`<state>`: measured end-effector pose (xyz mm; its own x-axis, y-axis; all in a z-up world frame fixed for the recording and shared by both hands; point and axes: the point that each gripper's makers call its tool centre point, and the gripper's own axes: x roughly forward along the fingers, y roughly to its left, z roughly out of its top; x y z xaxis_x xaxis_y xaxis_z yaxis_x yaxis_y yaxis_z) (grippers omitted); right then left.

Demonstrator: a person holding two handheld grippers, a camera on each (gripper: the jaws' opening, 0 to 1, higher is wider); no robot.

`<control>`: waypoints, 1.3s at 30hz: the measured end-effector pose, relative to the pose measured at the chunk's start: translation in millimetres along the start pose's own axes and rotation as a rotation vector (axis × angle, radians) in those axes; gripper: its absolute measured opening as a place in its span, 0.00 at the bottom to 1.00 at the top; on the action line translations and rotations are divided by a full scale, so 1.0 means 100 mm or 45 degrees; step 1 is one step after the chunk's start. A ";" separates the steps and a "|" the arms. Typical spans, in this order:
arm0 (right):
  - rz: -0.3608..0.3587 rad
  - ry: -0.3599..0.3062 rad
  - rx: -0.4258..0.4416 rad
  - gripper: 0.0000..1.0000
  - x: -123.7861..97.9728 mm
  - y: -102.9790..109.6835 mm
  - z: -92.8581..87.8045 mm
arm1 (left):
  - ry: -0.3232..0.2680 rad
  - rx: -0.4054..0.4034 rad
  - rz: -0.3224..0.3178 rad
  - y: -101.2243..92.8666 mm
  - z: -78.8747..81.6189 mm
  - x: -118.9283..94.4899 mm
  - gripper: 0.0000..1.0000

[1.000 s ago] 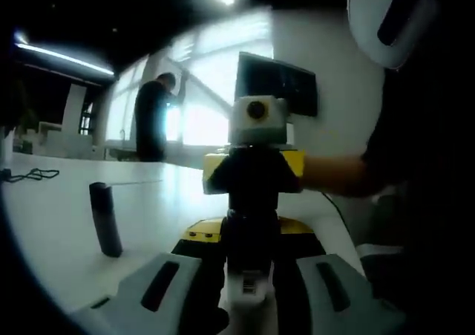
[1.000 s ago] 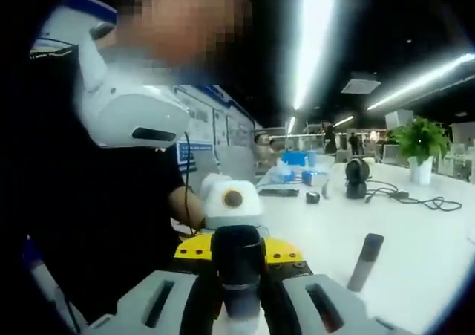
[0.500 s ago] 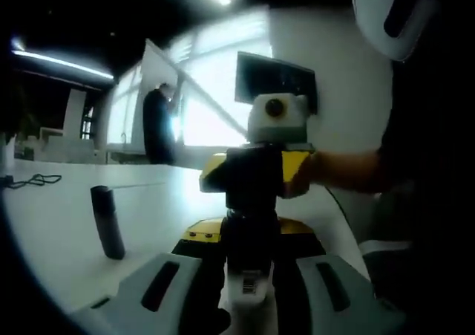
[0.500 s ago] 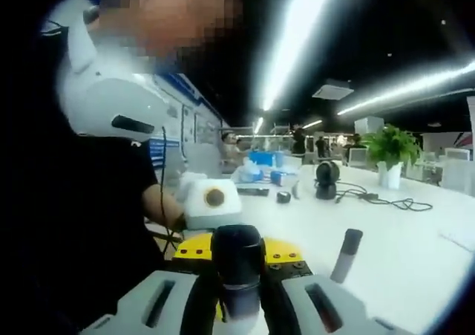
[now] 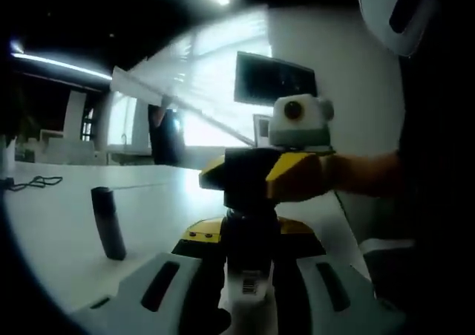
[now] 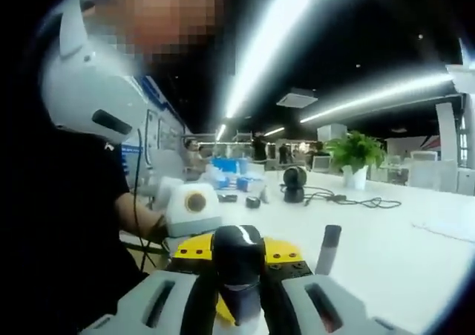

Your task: Pick up cosmetic bottle twist off cap place on table pick up cap screw tight cap place on table

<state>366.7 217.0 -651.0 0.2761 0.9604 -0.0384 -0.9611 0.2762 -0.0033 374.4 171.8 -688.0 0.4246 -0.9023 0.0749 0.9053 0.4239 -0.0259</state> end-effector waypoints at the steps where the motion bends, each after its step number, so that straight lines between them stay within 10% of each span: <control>1: -0.018 -0.003 0.005 0.15 0.00 -0.01 0.00 | 0.000 0.001 0.000 0.00 0.00 0.00 0.14; 39: -0.587 -0.016 0.029 0.15 -0.05 -0.14 0.00 | 0.006 -0.010 0.024 0.03 0.00 -0.01 0.13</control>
<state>379.3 208.5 -650.4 0.6750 0.7373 -0.0263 -0.7375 0.6753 0.0048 376.8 174.3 -688.1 0.4419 -0.8943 0.0699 0.8971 0.4405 -0.0348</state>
